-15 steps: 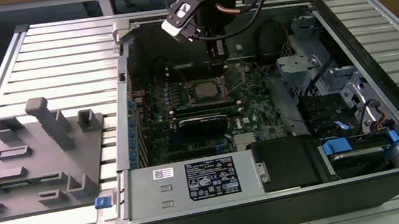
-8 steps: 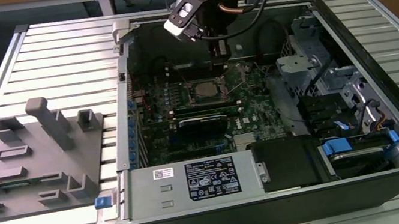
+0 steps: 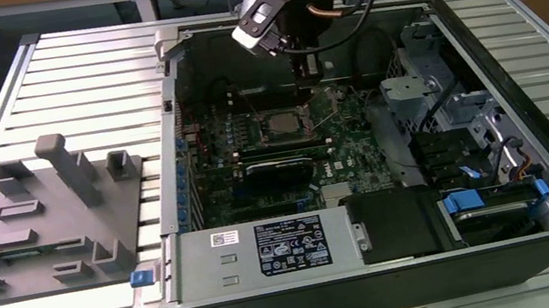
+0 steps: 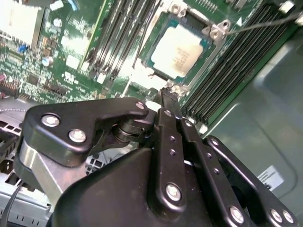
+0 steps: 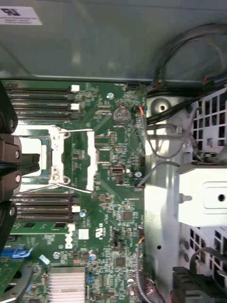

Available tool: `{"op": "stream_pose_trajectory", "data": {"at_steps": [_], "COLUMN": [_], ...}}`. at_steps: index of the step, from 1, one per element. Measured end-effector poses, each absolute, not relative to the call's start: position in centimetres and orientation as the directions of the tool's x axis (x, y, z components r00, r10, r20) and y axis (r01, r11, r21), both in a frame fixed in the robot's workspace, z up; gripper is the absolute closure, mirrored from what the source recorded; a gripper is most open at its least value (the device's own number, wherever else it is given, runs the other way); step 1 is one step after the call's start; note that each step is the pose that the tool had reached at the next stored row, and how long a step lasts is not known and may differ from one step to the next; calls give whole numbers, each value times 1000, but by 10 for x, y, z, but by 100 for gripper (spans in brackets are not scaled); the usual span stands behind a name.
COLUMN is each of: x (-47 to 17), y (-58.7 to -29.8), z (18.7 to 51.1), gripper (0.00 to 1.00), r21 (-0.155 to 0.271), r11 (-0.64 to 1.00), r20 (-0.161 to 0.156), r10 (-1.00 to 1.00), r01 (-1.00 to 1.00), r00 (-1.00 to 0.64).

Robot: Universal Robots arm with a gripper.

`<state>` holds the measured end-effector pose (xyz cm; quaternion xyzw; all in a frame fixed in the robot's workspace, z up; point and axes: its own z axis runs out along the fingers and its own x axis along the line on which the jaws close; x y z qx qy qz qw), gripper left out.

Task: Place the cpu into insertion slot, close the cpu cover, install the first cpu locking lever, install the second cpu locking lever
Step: 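Close the cpu cover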

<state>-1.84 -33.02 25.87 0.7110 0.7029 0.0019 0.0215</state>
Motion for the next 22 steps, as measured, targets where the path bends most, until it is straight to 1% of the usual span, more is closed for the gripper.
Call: {"op": "stream_pose_trajectory", "data": {"at_steps": [22], "x": [23], "y": [-330], "z": [258], "gripper": [89], "r21": [33], "r11": [-11], "r20": [-27], "r10": [1000], "r01": [999], "r00": [12]}}
